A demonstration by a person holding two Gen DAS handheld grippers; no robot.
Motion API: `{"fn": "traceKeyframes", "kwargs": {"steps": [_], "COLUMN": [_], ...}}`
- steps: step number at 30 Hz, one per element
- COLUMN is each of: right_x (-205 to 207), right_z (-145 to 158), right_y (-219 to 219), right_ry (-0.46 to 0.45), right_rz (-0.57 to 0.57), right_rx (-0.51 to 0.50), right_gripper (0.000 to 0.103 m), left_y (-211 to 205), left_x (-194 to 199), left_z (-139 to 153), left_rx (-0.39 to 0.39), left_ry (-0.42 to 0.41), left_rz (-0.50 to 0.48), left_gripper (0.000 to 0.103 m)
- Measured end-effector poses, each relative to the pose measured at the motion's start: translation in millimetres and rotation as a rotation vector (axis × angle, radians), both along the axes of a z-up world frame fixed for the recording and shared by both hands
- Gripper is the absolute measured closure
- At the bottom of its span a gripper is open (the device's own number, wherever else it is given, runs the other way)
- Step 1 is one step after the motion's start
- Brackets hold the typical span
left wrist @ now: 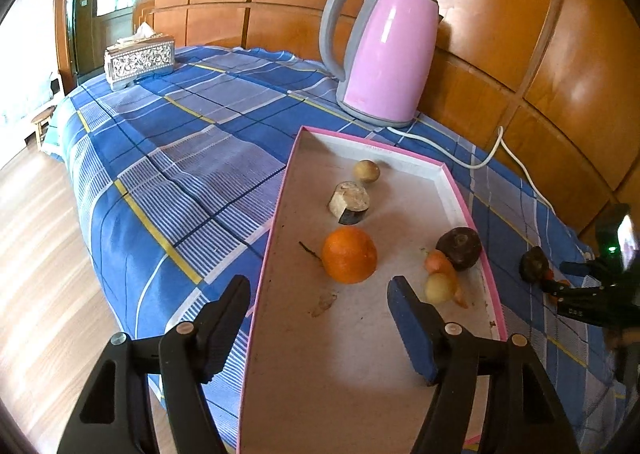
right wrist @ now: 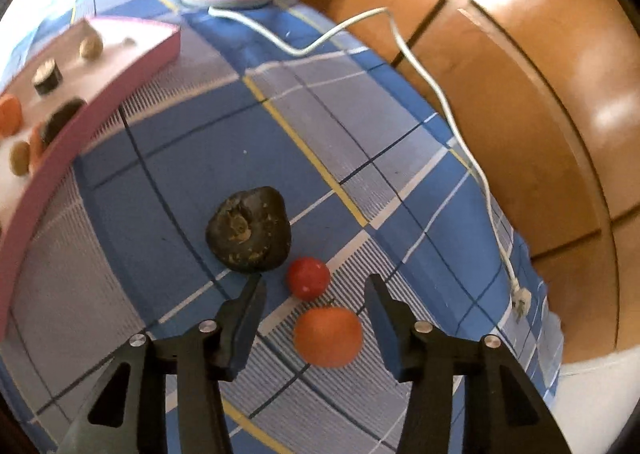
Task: Organize fruits
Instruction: 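Reach the right tool to the red cherry tomato and close on it, then carry the red tomato with the right tool into the tray and release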
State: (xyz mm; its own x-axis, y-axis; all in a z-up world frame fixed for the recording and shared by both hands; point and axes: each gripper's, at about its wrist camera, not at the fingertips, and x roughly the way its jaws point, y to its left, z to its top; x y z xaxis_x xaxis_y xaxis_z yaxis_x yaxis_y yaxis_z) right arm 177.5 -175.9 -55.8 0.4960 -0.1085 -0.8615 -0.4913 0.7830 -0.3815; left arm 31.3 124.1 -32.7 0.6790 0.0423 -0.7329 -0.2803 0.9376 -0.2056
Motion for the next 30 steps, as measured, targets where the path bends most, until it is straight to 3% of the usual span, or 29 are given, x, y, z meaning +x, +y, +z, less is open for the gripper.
{"fn": "traceKeyframes", "kwargs": {"steps": [1, 3, 6, 22, 30], "right_x": [2.8, 6.9, 8.1, -39.4, -60.6], "right_z": [-5.0, -12.7, -16.0, 31.6, 36.4], "right_y": [1.1, 1.9, 0.8, -29.8, -18.0], "right_ry": [0.009, 0.016, 0.016, -0.165, -0.153], "right_rz": [0.004, 0.005, -0.004, -0.218, -0.212], "right_rx": [-0.019, -0.04, 0.0, 0.267, 0.407], "right_gripper": [0.052, 0.064, 0.077, 0.078, 0.078], "left_y": [0.1, 0.2, -0.1, -4.4, -8.2], "left_x": [0.0, -0.1, -0.1, -5.9, -9.0], "left_z": [-0.9, -2.0, -3.3, -1.4, 1.2], "left_rx": [0.0, 0.0, -0.001, -0.006, -0.001], "left_ry": [0.004, 0.009, 0.015, 0.007, -0.001], "left_rz": [-0.001, -0.003, -0.003, -0.013, -0.023], "left_gripper": [0.031, 0.031, 0.031, 0.026, 0.026]}}
